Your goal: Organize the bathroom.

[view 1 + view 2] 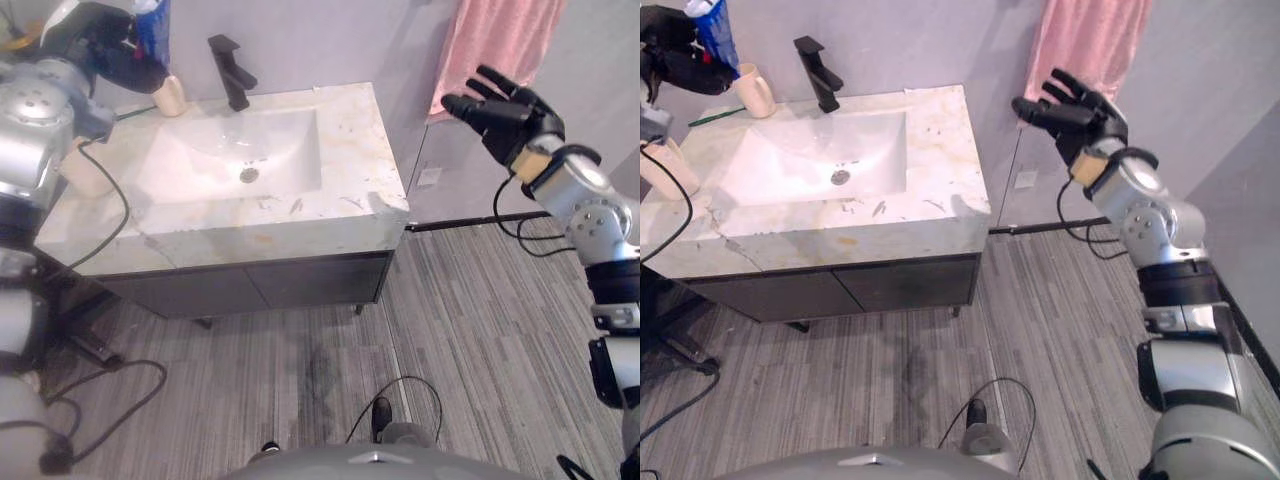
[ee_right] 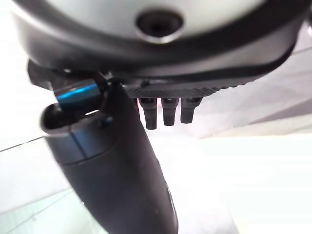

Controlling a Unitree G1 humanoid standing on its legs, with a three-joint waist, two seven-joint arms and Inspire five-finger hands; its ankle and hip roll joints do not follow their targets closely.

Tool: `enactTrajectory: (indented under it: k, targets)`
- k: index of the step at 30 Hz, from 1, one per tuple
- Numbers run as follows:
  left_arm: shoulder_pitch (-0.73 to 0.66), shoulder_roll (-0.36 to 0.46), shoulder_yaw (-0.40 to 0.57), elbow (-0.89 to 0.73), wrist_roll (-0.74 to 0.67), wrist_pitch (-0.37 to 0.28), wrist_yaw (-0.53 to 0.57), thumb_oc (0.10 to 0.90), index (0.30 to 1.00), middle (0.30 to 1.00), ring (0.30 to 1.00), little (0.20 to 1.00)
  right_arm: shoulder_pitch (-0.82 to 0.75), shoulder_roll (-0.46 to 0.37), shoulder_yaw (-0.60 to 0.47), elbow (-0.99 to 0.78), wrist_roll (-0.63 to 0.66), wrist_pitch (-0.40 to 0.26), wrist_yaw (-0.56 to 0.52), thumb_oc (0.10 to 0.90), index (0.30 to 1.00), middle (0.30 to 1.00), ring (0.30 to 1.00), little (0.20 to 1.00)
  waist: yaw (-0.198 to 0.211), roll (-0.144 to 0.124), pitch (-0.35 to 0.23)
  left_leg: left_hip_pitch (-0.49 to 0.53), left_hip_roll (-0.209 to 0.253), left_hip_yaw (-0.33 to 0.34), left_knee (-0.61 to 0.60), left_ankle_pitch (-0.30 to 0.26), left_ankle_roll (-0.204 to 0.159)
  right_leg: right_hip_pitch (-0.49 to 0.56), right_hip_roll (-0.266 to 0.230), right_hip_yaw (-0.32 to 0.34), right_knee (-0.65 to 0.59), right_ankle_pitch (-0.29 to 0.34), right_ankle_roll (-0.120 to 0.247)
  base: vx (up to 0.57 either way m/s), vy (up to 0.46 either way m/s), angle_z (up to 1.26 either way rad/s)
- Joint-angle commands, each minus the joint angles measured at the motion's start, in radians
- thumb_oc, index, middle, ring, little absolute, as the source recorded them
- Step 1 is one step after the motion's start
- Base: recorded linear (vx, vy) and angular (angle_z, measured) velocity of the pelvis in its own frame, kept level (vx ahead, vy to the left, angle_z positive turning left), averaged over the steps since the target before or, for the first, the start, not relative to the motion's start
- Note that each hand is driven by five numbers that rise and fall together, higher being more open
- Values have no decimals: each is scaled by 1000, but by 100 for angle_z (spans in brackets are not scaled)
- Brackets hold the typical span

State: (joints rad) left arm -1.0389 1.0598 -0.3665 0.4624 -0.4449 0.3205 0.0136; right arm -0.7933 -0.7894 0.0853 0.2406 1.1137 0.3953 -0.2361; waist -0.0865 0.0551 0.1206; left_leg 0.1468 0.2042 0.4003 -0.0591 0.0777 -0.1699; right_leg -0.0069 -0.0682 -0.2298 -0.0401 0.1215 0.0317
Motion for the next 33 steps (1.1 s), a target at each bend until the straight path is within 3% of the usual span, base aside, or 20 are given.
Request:
enactTrajectory:
  k: [1,7,12,15,25,33]
  targets:
    - [31,32,140,-104,-53,-177,101,400,300,300,300,300,-121,-11,3,-33,82,-110,-12,800,900,900,900,900,-18,-75,-158,10,-51,-8,26,-32,75,24,-28,66,-47,-36,64,21,-17,5]
    - [160,-74,241,-179,-55,-211,183,400,300,300,300,300,-159,32,27,-45,118,-98,-55,800,900,900,900,900,-6,-92,-168,21,-57,-19,9,-44,84,27,-27,62,-47,-36,61,23,-18,5]
    - [255,-168,305,-262,-57,-296,232,400,300,300,300,300,-165,83,32,-56,195,-78,-110,800,900,900,900,900,2,-109,-174,28,-59,-22,-4,-58,92,31,-24,65,-47,-39,59,2,-7,0]
    - [312,-230,330,-326,-49,-315,245,400,300,300,300,300,-161,101,44,-50,213,-53,-120,800,900,900,900,900,9,-122,-181,25,-59,-25,-7,-55,95,28,-22,71,-47,-35,54,31,-41,1]
    - [371,-325,317,-360,11,-289,228,400,300,300,300,300,-184,137,109,-16,157,-12,-47,800,900,900,900,900,16,-142,-185,25,-59,-37,-10,-53,101,28,-8,92,-47,-32,48,12,-19,0]
    - [357,-345,280,-327,-21,-209,113,400,300,300,300,300,-227,139,155,-11,53,3,87,800,900,900,900,900,12,-141,-187,28,-59,-39,1,-61,104,34,-3,106,-47,-33,51,0,0,0]
